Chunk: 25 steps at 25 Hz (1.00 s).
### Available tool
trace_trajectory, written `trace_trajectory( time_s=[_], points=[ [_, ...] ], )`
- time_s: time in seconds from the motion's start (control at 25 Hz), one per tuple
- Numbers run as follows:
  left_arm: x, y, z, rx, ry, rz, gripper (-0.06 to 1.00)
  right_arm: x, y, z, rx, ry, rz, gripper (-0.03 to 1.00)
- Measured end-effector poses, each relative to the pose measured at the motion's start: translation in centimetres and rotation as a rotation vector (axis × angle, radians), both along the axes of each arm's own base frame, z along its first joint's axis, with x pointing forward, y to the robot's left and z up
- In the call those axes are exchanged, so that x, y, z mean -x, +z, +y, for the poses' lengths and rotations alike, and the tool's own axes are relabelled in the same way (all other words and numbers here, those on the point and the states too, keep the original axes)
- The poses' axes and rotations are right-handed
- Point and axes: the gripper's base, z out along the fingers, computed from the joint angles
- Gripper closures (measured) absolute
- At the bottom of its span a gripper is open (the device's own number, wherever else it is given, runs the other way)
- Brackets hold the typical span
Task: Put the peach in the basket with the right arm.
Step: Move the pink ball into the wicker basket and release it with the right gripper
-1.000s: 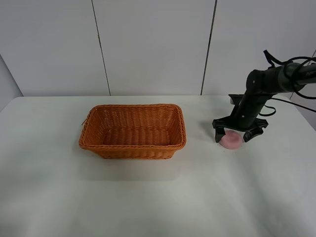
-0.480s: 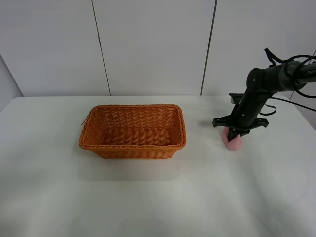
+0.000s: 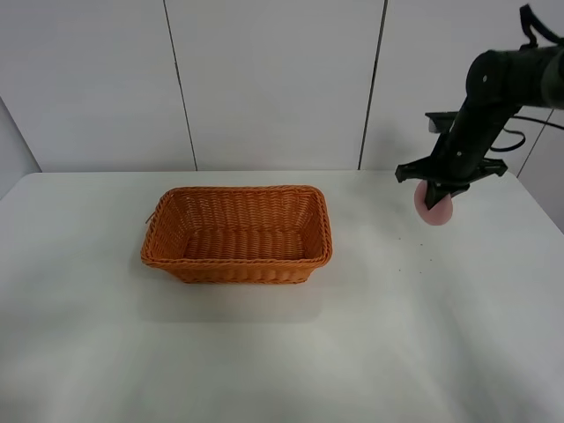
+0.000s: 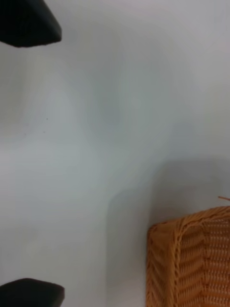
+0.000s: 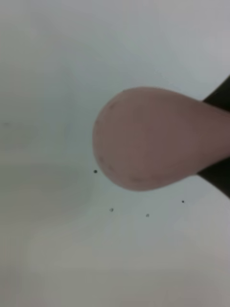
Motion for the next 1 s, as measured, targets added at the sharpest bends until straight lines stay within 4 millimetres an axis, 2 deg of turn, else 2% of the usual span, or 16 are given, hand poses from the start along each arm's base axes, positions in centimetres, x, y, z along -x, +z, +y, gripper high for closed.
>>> trace_trajectory(
  time_s=[0.12, 0.24, 0.48, 0.64, 0.8, 1.0],
  points=[
    [0.0, 0.0, 0.0, 0.000, 0.000, 0.000, -0.05, -0.4, 2.9, 0.0, 0.001, 0.002, -0.015, 0.97],
    [0.0, 0.0, 0.0, 0.000, 0.000, 0.000, -0.05, -0.9, 4.9, 0.1, -0.004, 0.002, -0.062, 0.97],
    [0.0, 0.0, 0.0, 0.000, 0.000, 0.000, -0.05, -1.2, 6.3, 1.2, 0.010, 0.041, -0.113, 0.97],
    [0.0, 0.0, 0.0, 0.000, 0.000, 0.000, -0.05, -0.6, 6.4, 4.7, 0.014, 0.133, -0.113, 0.97],
    [0.0, 0.0, 0.0, 0.000, 0.000, 0.000, -0.05, 0.9, 6.4, 10.2, 0.006, 0.263, -0.114, 0.97],
    [0.0, 0.0, 0.0, 0.000, 0.000, 0.000, -0.05, 4.0, 6.4, 17.3, -0.008, 0.441, -0.114, 0.97]
  ],
)
